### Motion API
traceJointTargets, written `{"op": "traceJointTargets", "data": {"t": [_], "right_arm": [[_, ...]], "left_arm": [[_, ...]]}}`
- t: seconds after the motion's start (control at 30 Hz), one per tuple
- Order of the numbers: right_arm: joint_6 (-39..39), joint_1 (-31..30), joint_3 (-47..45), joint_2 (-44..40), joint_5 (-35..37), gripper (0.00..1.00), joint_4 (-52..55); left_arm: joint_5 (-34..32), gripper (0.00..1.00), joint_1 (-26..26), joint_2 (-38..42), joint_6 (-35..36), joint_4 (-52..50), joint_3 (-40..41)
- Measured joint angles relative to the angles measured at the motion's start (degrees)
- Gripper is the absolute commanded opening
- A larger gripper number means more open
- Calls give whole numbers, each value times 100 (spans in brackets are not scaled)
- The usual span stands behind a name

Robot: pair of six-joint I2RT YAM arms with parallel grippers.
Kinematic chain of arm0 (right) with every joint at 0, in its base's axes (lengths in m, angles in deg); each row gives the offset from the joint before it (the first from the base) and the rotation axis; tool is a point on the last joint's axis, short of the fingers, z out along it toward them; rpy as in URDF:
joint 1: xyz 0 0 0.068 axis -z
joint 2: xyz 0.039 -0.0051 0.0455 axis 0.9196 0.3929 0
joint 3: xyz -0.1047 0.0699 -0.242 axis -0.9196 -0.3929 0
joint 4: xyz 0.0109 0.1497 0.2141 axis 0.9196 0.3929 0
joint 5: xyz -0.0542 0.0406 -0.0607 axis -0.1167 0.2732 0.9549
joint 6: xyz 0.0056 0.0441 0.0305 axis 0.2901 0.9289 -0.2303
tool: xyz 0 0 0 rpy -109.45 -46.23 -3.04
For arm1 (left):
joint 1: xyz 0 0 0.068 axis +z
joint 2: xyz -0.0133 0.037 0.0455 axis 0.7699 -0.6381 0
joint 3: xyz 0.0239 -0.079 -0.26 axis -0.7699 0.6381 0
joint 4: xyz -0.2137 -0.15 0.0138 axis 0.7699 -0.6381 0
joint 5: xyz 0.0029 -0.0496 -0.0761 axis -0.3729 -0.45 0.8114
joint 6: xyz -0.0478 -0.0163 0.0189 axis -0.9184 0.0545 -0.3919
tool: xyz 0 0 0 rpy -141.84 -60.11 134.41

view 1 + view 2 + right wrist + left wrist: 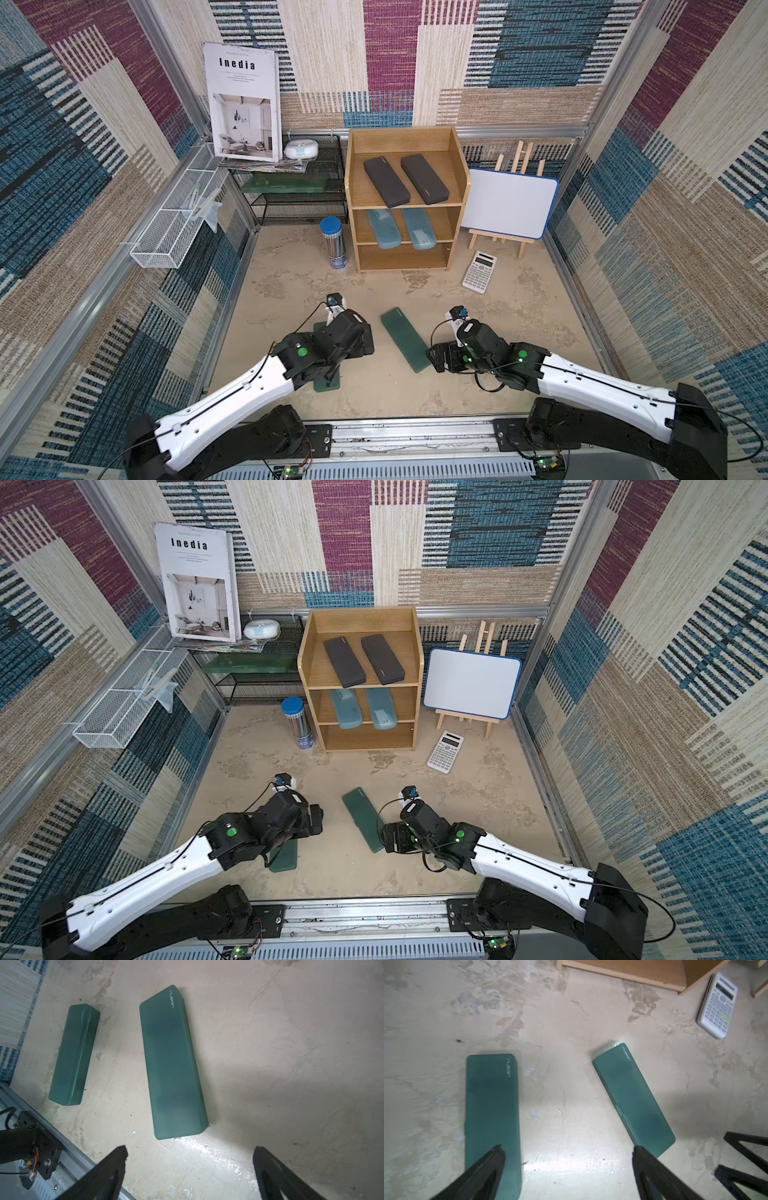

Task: Place the pencil cases on the shelf according to color
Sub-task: Pick up the pencil case from the center of the board.

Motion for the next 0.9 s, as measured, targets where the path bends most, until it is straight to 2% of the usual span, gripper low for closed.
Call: {"op": "traceJointTargets", "data": {"t": [0.07, 0.17, 0.37, 0.47, 0.63, 0.9], "right_arm": [[-127, -17, 201, 376, 31, 99, 0], [-282, -26, 387, 765, 59, 99, -2], [-503, -37, 551, 1445, -7, 99, -146], [-566, -83, 560, 1703, -35, 99, -221], [-573, -269, 560, 2002, -66, 99, -396], [-501, -560, 754, 2538, 190, 99, -439]], "left_arm": [[-20, 99, 74, 546, 103, -269, -79], [-24, 99, 98, 927, 356, -529, -374], [-240, 99, 240, 553, 1141, -911, -1460], [-319, 100, 345, 302, 1847, -885, -1784], [-466, 99, 614, 398, 2756, -684, -1519], [-378, 99, 1207, 855, 3141, -264, -466]]}}
